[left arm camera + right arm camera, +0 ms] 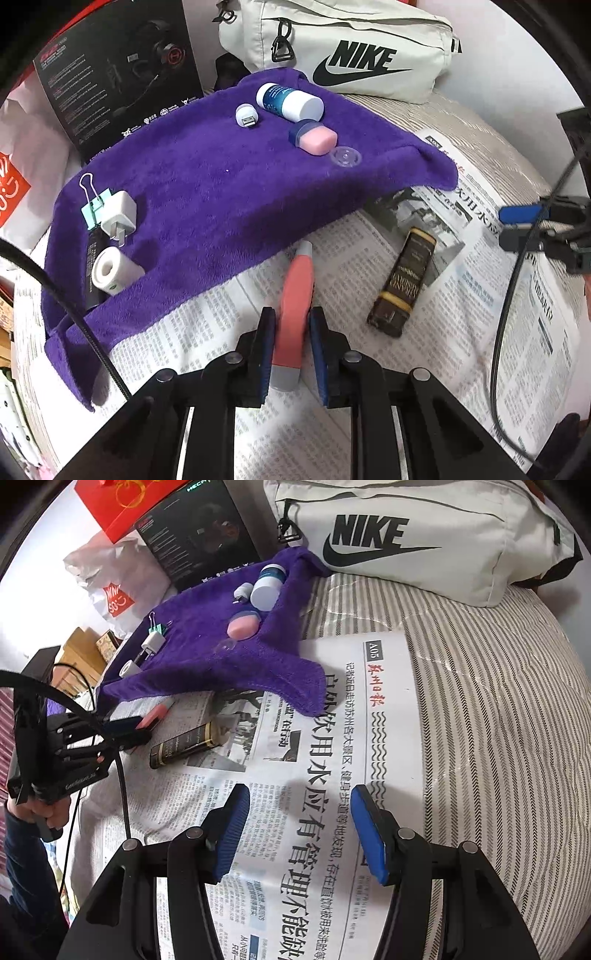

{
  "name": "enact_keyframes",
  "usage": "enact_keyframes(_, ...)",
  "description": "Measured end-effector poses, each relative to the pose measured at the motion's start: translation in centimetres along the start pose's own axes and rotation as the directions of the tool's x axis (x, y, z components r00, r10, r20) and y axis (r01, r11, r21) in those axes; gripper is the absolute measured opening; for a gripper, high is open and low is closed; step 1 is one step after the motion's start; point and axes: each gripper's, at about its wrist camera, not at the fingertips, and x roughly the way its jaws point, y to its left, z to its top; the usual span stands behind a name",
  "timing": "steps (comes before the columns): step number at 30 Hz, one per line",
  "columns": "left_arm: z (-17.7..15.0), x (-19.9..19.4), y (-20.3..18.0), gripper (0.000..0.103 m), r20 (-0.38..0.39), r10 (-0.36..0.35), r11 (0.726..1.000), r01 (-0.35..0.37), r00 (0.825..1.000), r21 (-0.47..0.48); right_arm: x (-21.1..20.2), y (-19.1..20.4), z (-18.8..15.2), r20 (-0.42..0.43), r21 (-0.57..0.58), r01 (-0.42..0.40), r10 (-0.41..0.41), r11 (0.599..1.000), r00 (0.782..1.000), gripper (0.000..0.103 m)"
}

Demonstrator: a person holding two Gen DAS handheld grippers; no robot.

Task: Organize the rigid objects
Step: 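Lift the pink tube with the left tool while the right tool grasps the gold-black bottle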

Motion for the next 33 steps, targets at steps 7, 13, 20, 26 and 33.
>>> enact_keyframes(7,-2.8,-1.4,1.9,0.016,0.018,0.025,0.994,-0.023,1.0,-0.103,0.8,2.9,0.2,-0.014,-0.03,-0.028,0.027,0.999,1.0,0.057)
enact_keyframes(13,-7.8,-3.7,5.6,0.016,0.014,0.072,0.971,-0.066,0.997,-0.23,3.1,7.6,2.1,-0.014,-0.055,-0.038,0.037,0.998,0.999,0.057)
enact_keyframes(20,-10.3,-4.6,7.1,0.016,0.056,0.05,0.957,-0.032,0.997,-0.29,6.1,11.5,4.6,0.014,-0.116,0.08,-0.078,0.99,0.997,0.057)
enact_keyframes(26,-10.4,-4.7,7.1,0.016,0.074,0.046,0.959,-0.023,0.996,-0.282,6.2,12.8,3.4,-0.019,-0.248,0.15,-0.16,0.957,0.987,0.057)
enact_keyframes(33,-11.1,-5.2,7.0,0.016,0.1,0.048,0.956,-0.017,0.994,-0.292,4.0,10.5,1.2,-0.057,-0.256,0.213,-0.234,0.943,0.971,0.057)
